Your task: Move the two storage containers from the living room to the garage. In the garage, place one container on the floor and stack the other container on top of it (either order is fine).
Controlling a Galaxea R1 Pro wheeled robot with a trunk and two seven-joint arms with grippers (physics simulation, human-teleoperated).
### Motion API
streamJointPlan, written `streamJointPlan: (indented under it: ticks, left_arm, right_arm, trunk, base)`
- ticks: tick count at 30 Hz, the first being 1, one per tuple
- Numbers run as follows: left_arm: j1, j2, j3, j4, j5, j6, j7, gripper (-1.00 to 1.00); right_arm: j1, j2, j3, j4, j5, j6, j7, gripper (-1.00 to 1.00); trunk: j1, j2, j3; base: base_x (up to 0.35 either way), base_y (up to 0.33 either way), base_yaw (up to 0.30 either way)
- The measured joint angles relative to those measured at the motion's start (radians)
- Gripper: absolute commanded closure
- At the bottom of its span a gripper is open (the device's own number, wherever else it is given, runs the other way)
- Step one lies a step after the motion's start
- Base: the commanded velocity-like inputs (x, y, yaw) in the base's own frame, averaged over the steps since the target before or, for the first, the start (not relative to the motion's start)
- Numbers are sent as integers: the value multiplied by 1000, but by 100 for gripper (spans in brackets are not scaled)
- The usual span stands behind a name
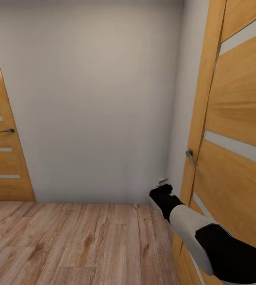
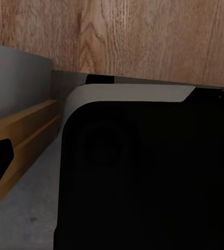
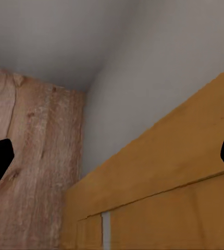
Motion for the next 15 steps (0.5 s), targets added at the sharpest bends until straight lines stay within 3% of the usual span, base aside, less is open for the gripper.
streamJointPlan:
  ticks: [13,15]
  left_arm:
    - [0,0,0,0,0,0,0,-100]
    - [0,-1,0,0,0,0,0,-100]
  right_arm:
    - [7,0,-1,164,2,-67,92,-100]
    - [33,0,-3,202,0,-100,130,-100]
  trunk:
    - [0,0,0]
    - [0,0,0]
  base:
    - [0,0,0]
    - [0,0,0]
